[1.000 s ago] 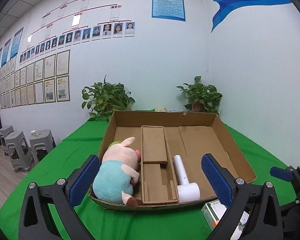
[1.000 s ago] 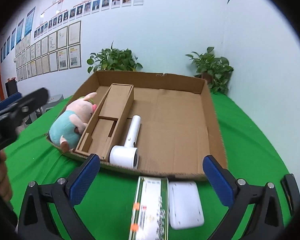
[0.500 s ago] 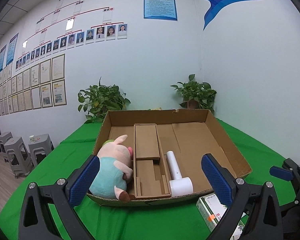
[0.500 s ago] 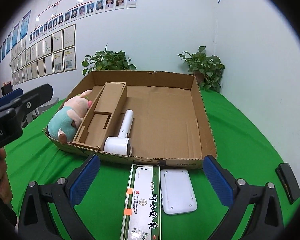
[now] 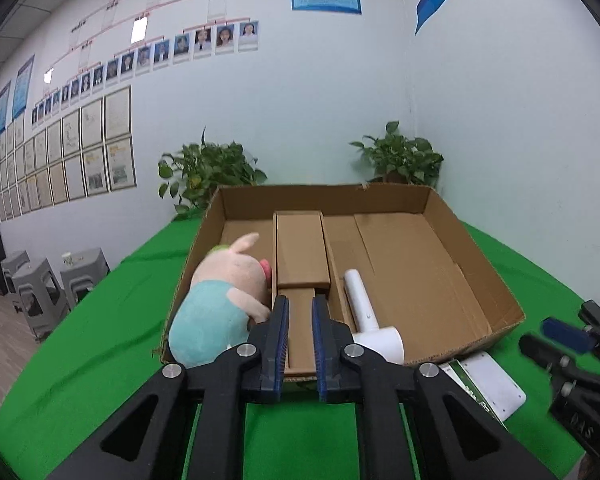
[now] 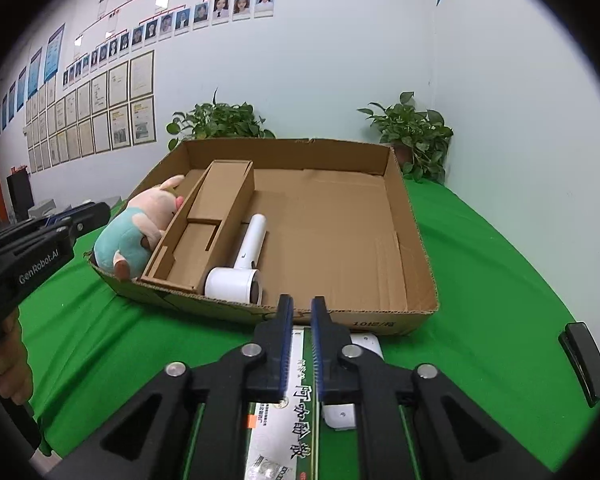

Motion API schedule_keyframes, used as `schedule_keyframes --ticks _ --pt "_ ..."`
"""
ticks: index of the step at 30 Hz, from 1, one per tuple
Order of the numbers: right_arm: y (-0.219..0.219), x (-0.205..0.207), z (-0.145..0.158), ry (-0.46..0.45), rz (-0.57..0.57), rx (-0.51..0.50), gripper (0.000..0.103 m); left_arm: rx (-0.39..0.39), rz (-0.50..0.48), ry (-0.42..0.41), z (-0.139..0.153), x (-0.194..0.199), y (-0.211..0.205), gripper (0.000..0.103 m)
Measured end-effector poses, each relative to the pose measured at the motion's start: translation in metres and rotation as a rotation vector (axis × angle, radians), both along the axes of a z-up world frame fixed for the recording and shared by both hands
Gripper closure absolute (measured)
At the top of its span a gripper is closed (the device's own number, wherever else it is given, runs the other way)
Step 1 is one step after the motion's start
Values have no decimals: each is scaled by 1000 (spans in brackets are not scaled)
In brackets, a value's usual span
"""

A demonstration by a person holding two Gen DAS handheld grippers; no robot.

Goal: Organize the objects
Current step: 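Withdraw the left gripper and move both grippers toward the medicine box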

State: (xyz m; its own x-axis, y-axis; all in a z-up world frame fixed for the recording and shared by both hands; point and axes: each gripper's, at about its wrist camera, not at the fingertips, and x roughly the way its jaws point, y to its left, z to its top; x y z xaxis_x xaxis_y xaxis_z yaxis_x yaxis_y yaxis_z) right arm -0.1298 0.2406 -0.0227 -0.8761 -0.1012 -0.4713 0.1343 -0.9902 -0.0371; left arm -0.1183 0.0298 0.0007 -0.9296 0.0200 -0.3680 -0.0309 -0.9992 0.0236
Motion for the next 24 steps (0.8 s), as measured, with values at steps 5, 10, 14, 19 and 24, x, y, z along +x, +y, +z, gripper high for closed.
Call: schedule_keyframes --ticks 5,10,14,19,24 --pt "11 0 1 5 -7 -30 0 44 -9 20 1 -1 -6 0" --pt "21 2 -1 -23 24 -67 0 49 -34 -41 -7 -11 -7 0" --pt "24 11 -10 -91 111 -116 0 48 -73 -71 -15 -13 -6 0" --pt "13 38 -51 -240 218 -111 0 68 -146 -174 -46 -7 -5 0" --pt "10 46 -86 -329 195 -76 0 176 -208 -333 -91 -10 -11 0"
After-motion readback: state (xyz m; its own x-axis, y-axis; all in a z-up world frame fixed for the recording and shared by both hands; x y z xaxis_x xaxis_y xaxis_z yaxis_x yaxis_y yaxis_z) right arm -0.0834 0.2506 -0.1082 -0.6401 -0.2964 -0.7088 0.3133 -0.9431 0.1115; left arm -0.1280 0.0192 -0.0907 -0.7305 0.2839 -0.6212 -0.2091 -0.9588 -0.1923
